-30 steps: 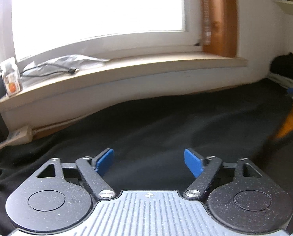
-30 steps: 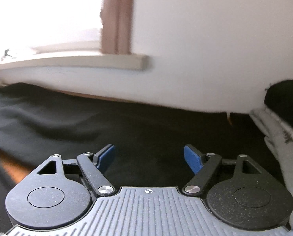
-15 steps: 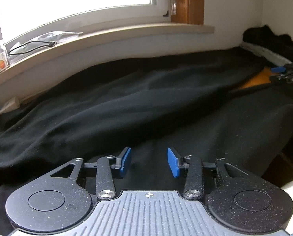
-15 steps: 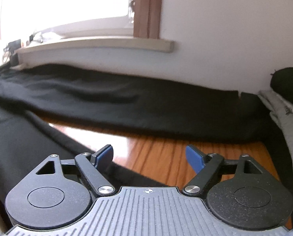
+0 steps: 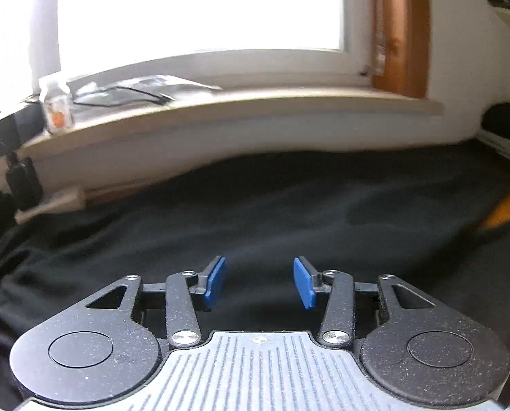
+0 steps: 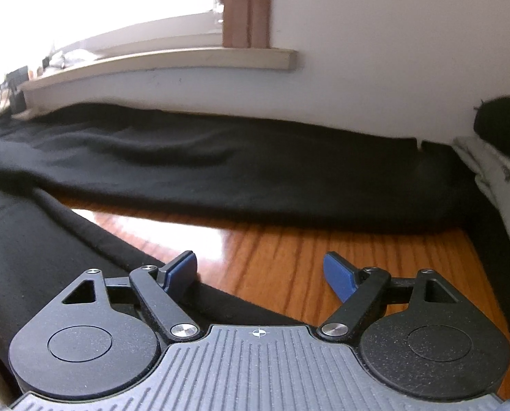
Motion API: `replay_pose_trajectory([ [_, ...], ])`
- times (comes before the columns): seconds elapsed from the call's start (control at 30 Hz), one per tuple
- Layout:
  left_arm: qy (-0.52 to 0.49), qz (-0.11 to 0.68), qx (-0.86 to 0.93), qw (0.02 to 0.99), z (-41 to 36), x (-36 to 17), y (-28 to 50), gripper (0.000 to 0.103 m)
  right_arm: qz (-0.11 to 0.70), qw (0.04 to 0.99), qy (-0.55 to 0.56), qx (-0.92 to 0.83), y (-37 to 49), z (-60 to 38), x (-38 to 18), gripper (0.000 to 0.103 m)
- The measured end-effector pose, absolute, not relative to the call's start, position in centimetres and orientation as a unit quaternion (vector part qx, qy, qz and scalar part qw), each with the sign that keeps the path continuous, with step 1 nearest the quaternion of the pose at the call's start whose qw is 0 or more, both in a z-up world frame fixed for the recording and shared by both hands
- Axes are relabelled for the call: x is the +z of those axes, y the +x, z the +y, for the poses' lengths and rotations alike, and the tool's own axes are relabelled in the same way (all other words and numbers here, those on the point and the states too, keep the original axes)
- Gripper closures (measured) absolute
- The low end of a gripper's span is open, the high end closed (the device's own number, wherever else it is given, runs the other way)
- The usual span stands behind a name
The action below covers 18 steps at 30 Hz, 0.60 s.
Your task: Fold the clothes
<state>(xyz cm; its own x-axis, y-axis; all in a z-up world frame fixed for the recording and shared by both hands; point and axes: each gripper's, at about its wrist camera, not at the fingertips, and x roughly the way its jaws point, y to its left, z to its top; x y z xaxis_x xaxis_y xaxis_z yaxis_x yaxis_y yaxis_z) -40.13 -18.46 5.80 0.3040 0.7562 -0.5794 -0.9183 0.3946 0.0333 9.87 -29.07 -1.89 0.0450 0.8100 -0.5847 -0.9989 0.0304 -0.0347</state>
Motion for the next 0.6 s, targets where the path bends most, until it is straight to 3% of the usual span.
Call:
replay_pose_trajectory([
  [0.13, -0.153, 0.282, 0.501, 0.804, -20.3, 4.9, -39.7, 0.054, 0.192, 0.662, -0.235, 0.685, 7.1, -27.7, -1.4, 0.023],
  [0.23, -0.134, 0.300, 0.486, 0.809, -21.3, 4.1, -38.7, 0.045, 0.183, 0.640, -0.240, 0.707, 4.7, -26.4, -1.2, 0.023],
  [0.37, -0.073, 0.333, 0.494, 0.800, -21.1, 3.3, -36.6, 0.045, 0.170, 0.595, -0.243, 0.747, 0.6, -24.2, -0.9, 0.023],
  [0.4, -0.057, 0.338, 0.500, 0.795, -20.9, 3.4, -36.1, 0.047, 0.166, 0.581, -0.244, 0.758, -0.6, -23.5, -0.9, 0.023],
  [0.47, -0.029, 0.344, 0.514, 0.785, -20.2, 3.7, -35.4, 0.060, 0.158, 0.550, -0.244, 0.783, -3.2, -22.3, -0.7, 0.023],
  [0.6, -0.014, 0.340, 0.540, 0.769, -17.9, 4.9, -35.3, 0.067, 0.144, 0.486, -0.246, 0.826, -8.6, -20.3, -0.2, 0.023],
])
